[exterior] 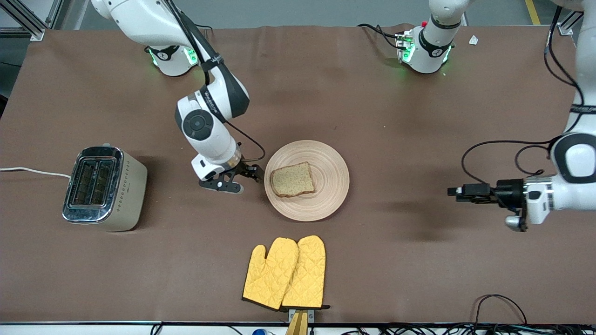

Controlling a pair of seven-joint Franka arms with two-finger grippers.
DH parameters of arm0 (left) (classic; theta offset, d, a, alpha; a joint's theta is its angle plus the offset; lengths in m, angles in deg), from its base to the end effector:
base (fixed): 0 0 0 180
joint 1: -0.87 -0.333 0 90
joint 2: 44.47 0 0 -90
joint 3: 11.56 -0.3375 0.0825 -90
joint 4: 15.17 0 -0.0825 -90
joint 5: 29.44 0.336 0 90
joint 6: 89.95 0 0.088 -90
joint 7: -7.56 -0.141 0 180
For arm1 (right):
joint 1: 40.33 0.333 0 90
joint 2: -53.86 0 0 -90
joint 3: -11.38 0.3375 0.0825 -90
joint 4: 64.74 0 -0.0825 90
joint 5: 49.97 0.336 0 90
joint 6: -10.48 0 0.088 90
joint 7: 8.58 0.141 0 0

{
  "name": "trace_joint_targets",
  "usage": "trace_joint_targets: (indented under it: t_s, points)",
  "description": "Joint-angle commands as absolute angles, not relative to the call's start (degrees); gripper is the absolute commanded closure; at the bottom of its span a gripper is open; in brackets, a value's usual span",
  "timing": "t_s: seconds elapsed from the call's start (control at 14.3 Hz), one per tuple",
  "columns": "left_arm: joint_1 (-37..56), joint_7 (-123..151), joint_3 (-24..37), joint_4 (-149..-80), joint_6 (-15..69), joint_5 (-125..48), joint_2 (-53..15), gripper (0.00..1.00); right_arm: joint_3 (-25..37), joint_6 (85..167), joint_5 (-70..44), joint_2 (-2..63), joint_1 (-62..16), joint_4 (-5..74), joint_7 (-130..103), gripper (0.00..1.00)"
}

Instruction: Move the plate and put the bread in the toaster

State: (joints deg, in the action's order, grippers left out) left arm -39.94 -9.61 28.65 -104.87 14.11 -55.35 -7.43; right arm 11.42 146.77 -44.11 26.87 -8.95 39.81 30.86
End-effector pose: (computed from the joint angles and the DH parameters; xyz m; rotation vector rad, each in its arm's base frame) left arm 0.6262 0.0307 0.3593 2.2748 -0.0664 -0.1527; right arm 0.5379 0.3326 0.3021 -3.0162 0.3195 -0.0373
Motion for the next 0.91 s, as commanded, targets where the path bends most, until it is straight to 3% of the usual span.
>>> trace_joint_targets:
  t_s: [0.0,0.42,0.84]
  points:
    - [-41.58,-4.33,28.43,-104.04,8.34,-53.7,-14.13,0.0,10.68,146.53,-44.61,23.11,-6.68,36.17,34.12,0.0]
    - [-42.46,12.46,28.87,-99.21,-1.78,-47.39,-23.63,0.0,10.59,146.53,-45.92,17.21,-3.68,30.45,39.93,0.0]
    - [-41.93,14.07,36.76,-98.67,-3.73,-28.85,-32.16,0.0,10.59,146.53,-46.01,16.77,-2.28,30.36,40.11,0.33]
